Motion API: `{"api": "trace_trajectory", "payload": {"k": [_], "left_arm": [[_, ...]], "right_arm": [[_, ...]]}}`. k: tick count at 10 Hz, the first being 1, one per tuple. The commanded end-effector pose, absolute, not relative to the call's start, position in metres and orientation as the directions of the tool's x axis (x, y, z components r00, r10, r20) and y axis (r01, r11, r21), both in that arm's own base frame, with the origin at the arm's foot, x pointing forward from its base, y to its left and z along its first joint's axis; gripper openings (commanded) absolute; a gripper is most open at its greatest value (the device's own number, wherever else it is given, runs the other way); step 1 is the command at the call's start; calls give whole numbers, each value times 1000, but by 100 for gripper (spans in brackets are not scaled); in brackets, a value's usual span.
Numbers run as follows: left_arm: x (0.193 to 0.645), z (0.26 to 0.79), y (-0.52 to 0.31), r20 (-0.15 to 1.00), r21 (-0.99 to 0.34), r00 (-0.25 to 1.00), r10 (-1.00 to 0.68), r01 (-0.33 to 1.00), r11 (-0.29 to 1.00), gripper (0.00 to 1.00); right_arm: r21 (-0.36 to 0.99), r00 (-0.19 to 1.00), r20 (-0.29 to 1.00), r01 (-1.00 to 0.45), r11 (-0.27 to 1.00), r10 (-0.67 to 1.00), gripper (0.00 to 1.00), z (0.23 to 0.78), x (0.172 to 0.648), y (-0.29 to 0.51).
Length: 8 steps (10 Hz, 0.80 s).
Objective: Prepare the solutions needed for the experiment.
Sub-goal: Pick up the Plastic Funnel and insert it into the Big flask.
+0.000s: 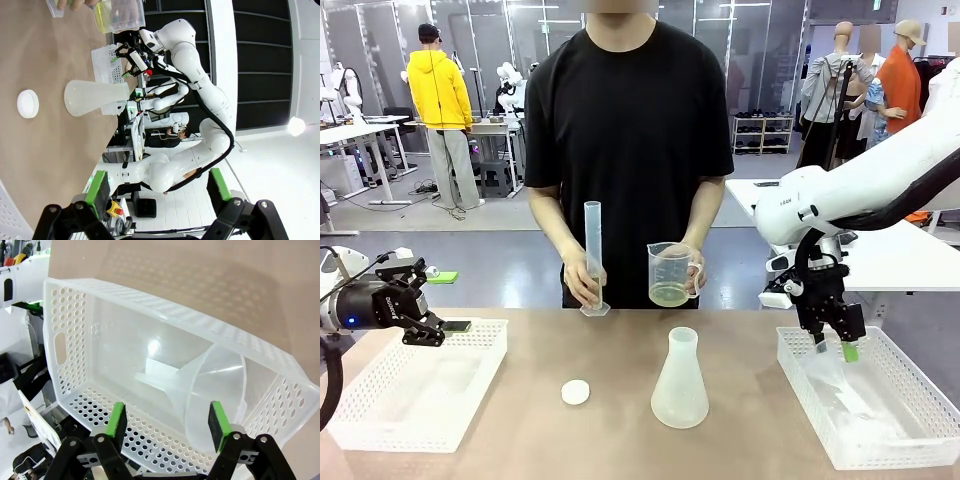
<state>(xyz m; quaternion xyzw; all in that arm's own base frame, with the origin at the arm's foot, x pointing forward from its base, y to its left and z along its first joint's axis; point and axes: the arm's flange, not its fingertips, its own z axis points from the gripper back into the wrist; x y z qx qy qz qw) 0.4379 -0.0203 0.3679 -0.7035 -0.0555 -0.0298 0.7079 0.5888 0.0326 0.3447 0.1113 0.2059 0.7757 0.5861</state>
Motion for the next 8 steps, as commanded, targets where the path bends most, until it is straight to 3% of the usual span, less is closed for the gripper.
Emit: {"api": "trace_trajectory", "payload": {"k": [1,7,8], "left_arm": [[439,369,-22,122,-992,991,55,122,8,100],[439,369,-22,122,-992,991,55,122,8,100],[439,369,-22,122,-992,991,55,122,8,100]], "right_arm": [[449,-323,-66,-854,-261,944,63,340,599,29],[459,-361,-29,-834,-308,932,5,333,600,26],[456,-359,-26,-835,-308,933,0,332,600,28]]}}
